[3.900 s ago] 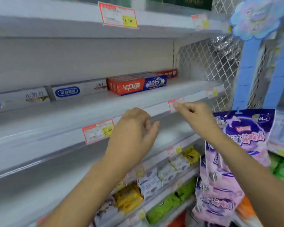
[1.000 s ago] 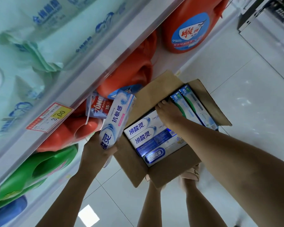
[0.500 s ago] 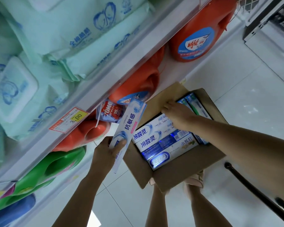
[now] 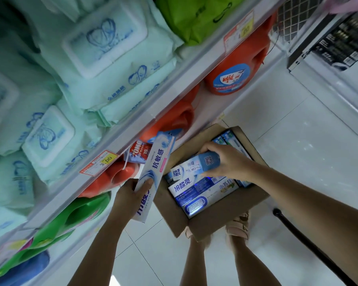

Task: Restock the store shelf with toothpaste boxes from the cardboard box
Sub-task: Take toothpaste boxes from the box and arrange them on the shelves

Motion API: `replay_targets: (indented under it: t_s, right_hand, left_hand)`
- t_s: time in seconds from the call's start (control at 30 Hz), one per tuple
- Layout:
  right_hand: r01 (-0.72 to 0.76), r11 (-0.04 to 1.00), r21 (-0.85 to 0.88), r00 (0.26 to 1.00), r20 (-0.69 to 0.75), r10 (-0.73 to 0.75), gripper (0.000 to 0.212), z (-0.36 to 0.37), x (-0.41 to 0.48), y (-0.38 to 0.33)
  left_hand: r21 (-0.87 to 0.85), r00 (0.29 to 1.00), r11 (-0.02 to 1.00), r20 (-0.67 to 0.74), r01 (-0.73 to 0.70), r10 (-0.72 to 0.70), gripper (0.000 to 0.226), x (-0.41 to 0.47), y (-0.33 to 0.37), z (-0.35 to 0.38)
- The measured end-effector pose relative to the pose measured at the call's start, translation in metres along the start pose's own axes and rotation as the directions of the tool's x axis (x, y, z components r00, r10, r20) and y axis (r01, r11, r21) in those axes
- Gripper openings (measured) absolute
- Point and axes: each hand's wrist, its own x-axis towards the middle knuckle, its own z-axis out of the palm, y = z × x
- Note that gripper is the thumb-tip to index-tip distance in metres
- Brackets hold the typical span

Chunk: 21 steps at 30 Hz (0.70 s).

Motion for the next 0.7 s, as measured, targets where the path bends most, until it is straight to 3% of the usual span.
replay_targets:
  t_s: [0.13, 0.27, 0.33, 0.43, 0.57, 0.63, 0.7]
  right_hand:
    - [-0.034, 0.942, 0.334, 0.984, -0.154, 0.090, 0.026, -0.040, -0.022, -0.033]
    - [-0.149, 0.798, 0.584, 0.946, -0.150, 0.287, 0.011, -0.074, -0.046, -0.042]
    - [-0.172, 0.755, 0.633, 0.926, -0.157, 0.343, 0.016, -0.083, -0.056, -0.046]
    - [-0.168, 0.713, 0.680, 0.921, -0.149, 0.359, 0.027, -0.092, -0.072, -0.064]
    - [-0.131, 0.688, 0.713, 0.914, -0.181, 0.362, 0.024, -0.100, -0.095, -0.103]
    - [-0.101, 0.665, 0.740, 0.884, -0.240, 0.401, 0.028, -0.102, -0.107, -0.123]
    - [-0.035, 0.630, 0.776, 0.823, -0.335, 0.459, 0.030, -0.104, -0.119, -0.143]
  left_hand:
    - [-0.042, 0.999, 0.998, 0.013, -0.036, 0.036, 0.029, -0.009, 0.026, -0.009]
    - [-0.062, 0.999, 0.997, 0.008, -0.035, 0.036, 0.040, -0.018, 0.051, -0.014]
    - [-0.043, 0.998, 0.998, 0.019, -0.051, 0.052, 0.047, -0.025, 0.068, -0.017]
    - [-0.037, 0.993, 0.996, 0.090, -0.080, 0.083, 0.037, -0.042, 0.095, -0.022]
    - [-0.020, 0.955, 0.987, 0.248, -0.159, 0.159, 0.040, -0.081, 0.132, -0.032]
    - [-0.073, 0.926, 0.981, 0.326, -0.178, 0.192, 0.032, -0.105, 0.149, -0.039]
    - [-0.198, 0.894, 0.966, 0.385, -0.164, 0.231, 0.043, -0.133, 0.167, -0.047]
